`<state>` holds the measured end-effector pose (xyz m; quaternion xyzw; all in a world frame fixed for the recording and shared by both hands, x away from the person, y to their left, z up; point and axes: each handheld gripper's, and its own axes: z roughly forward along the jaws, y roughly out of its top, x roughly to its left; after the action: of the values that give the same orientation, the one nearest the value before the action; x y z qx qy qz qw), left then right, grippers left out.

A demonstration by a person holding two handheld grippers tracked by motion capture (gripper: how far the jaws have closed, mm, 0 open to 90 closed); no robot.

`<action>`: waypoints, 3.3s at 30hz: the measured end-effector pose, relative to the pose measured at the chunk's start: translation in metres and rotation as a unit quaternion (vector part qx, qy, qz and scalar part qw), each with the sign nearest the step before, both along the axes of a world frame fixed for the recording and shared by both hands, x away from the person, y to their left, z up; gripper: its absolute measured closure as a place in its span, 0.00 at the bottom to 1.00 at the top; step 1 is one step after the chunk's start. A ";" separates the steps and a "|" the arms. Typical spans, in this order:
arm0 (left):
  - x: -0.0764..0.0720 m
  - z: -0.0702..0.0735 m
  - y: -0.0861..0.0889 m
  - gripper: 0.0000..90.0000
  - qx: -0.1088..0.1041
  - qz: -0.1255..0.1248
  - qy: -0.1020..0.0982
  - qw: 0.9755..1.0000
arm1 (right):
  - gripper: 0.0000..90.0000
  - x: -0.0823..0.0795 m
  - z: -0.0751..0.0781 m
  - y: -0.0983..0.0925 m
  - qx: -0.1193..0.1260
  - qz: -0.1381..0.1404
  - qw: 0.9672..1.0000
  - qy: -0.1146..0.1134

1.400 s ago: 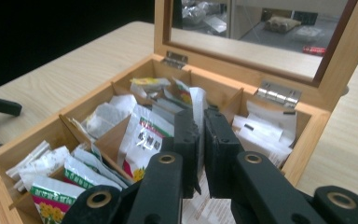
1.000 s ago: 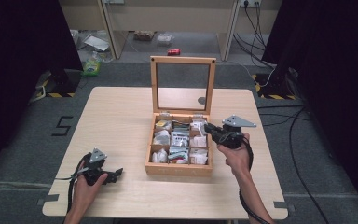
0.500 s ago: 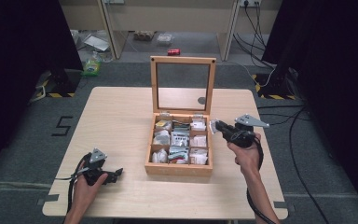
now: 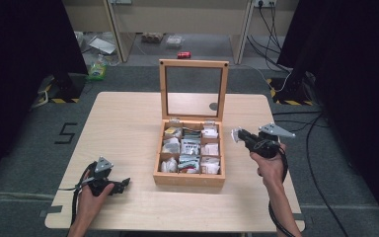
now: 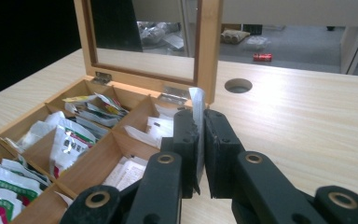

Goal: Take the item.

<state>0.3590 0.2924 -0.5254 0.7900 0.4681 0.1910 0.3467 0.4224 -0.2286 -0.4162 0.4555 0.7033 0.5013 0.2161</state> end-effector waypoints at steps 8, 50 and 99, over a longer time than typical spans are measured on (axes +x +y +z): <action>0.000 0.000 0.000 0.00 0.001 -0.001 0.000 1.000 | 0.93 0.003 -0.009 -0.006 -0.001 -0.010 1.000 0.014; 0.000 0.000 0.000 0.00 0.001 -0.001 0.000 1.000 | 0.94 0.011 -0.061 0.008 -0.051 0.001 0.996 0.079; 0.000 0.000 0.000 0.00 0.000 -0.001 0.001 1.000 | 0.38 0.017 -0.046 -0.004 -0.002 -0.041 0.994 0.100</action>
<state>0.3591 0.2925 -0.5254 0.7906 0.4675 0.1902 0.3467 0.4396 -0.2326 -0.4625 0.5309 0.7033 0.4427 0.1659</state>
